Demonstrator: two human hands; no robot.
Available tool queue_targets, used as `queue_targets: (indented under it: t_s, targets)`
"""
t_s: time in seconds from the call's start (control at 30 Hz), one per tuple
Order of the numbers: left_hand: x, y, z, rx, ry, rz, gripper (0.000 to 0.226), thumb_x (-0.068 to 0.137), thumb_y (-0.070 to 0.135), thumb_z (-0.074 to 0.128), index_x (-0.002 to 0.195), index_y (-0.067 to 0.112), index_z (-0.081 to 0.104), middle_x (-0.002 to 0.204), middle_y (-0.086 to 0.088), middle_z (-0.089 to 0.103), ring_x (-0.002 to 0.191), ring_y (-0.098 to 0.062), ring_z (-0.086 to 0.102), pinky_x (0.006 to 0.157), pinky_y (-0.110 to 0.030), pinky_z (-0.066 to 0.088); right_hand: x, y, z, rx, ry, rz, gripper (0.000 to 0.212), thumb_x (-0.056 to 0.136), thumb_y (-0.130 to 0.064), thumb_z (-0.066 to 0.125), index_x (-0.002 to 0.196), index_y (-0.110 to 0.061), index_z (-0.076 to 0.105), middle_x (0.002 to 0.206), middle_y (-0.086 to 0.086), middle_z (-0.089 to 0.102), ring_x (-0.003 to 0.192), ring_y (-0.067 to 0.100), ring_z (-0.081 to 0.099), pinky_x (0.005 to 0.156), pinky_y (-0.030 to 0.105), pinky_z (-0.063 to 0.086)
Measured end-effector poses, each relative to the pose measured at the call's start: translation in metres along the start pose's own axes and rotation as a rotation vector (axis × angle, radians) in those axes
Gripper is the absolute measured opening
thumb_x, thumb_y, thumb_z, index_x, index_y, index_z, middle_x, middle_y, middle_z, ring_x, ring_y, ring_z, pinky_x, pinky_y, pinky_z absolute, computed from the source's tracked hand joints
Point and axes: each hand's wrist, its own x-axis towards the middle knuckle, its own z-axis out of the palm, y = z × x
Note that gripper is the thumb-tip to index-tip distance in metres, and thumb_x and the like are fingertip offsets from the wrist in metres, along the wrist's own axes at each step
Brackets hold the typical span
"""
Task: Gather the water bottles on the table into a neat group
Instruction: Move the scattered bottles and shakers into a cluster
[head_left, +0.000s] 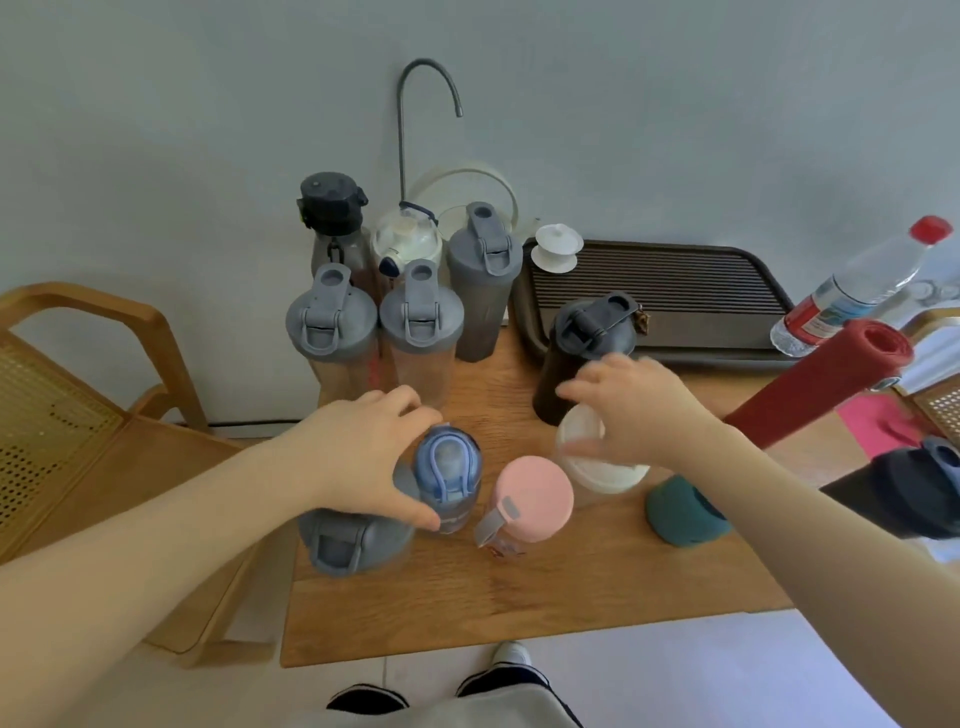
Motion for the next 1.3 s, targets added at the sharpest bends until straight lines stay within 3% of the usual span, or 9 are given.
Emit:
queue_targets:
  t_s: [0.1,0.23,0.57,0.7,0.93,1.03,1.1,1.17,1.3]
  targets:
    - [-0.004,0.0,0.014,-0.079,0.218,0.058,0.08,0.065,0.072,0.049,0.129,0.024,0.042,0.12,0.006,0.047,0.105,-0.014,0.052,0.077,-0.026,0.046,0.019,0.008,-0.008,0.28,0.441,0.219,0.058,0.083,-0.056,0.047,0.124,-0.017,0.053,0.134,0.01,0.051,0.129,0.031,0.04,0.101,0.045,0.036]
    - [-0.016,0.0,0.026,-0.072,0.43,0.087,0.068,0.07,0.07,0.045,0.108,0.015,0.059,0.102,-0.002,0.061,0.083,-0.017,0.062,0.062,-0.03,0.054,0.06,0.021,0.003,0.577,0.134,0.568,0.097,0.071,-0.058,0.068,0.145,-0.026,0.014,0.157,0.015,0.005,0.14,0.044,0.014,0.108,0.058,0.028]
    - [-0.033,-0.003,0.039,-0.119,0.52,-0.146,0.067,0.073,0.068,0.034,0.1,0.014,0.061,0.092,0.0,0.062,0.064,-0.013,0.059,0.044,-0.016,0.037,0.093,0.004,0.008,0.475,0.237,0.147,0.068,0.069,-0.036,0.073,0.127,-0.023,0.041,0.14,0.003,0.031,0.121,0.039,0.036,0.089,0.048,0.046]
    - [-0.022,0.0,0.041,-0.127,0.525,-0.305,0.074,0.07,0.069,0.016,0.108,0.018,0.054,0.092,0.0,0.06,0.072,-0.018,0.06,0.052,-0.026,0.043,0.106,-0.009,0.003,0.498,0.227,-0.006,0.079,0.066,-0.034,0.077,0.132,-0.02,0.035,0.143,0.002,0.029,0.121,0.037,0.039,0.091,0.048,0.048]
    - [-0.025,0.002,0.03,-0.284,0.456,-0.003,0.069,0.083,0.067,0.02,0.108,0.018,0.062,0.128,-0.006,0.051,0.107,-0.019,0.053,0.084,-0.035,0.046,0.118,-0.014,-0.003,0.393,0.163,0.073,0.115,0.065,-0.044,0.079,0.148,-0.022,0.003,0.157,0.013,-0.006,0.141,0.038,0.018,0.112,0.054,0.027]
    - [-0.039,-0.008,0.031,-0.211,0.216,-0.049,0.095,0.06,0.083,0.037,0.135,0.026,0.037,0.152,0.004,0.018,0.136,-0.014,0.022,0.106,-0.032,0.028,0.095,-0.032,-0.014,0.217,0.342,0.097,0.101,0.071,-0.053,0.069,0.148,-0.019,0.011,0.158,0.014,0.0,0.145,0.037,0.007,0.115,0.052,0.012]
    - [-0.046,-0.011,0.035,-0.141,0.165,-0.037,0.104,0.056,0.08,0.048,0.143,0.029,0.019,0.155,0.007,0.003,0.138,-0.014,0.014,0.108,-0.032,0.028,0.075,-0.046,-0.024,0.342,0.422,-0.007,0.076,0.078,-0.048,0.063,0.141,-0.018,0.032,0.152,0.012,0.027,0.137,0.034,0.03,0.11,0.048,0.029]
    - [-0.049,-0.01,0.04,-0.09,0.137,-0.03,0.103,0.062,0.072,0.057,0.144,0.03,0.01,0.154,0.005,-0.008,0.137,-0.018,0.015,0.105,-0.033,0.035,0.056,-0.061,-0.03,0.531,0.222,-0.142,0.062,0.08,-0.047,0.061,0.133,-0.021,0.042,0.135,0.004,0.047,0.119,0.025,0.051,0.097,0.043,0.046]
    - [-0.044,-0.014,0.039,-0.081,0.198,-0.039,0.087,0.067,0.05,0.066,0.138,0.025,0.021,0.146,-0.003,0.006,0.125,-0.025,0.031,0.093,-0.034,0.044,0.037,-0.098,-0.015,0.199,-0.236,-0.158,0.083,0.072,-0.056,0.066,0.139,-0.03,0.025,0.137,-0.004,0.041,0.109,0.023,0.056,0.08,0.037,0.05]
